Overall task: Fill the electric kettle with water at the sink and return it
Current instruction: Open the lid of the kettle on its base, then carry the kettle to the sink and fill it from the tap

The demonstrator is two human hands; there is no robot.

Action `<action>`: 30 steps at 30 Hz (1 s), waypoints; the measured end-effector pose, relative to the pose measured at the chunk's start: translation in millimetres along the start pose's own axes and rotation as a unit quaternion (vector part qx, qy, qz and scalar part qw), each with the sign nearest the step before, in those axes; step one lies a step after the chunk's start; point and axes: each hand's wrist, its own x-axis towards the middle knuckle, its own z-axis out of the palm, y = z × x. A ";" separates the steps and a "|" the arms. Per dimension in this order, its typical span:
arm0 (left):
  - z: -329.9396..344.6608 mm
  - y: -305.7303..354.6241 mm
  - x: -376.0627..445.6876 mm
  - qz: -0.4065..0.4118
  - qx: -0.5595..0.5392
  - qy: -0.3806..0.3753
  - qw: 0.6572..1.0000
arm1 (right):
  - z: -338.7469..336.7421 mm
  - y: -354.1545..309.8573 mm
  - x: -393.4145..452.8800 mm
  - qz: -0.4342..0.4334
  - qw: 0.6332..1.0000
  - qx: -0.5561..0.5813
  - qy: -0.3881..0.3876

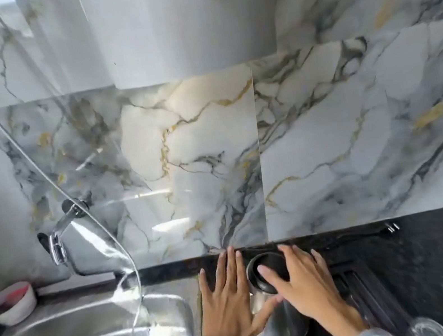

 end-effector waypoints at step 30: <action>40.6 -6.2 -2.2 -0.013 0.011 -0.056 0.998 | 6.1 53.5 22.1 -0.118 0.957 0.236 0.124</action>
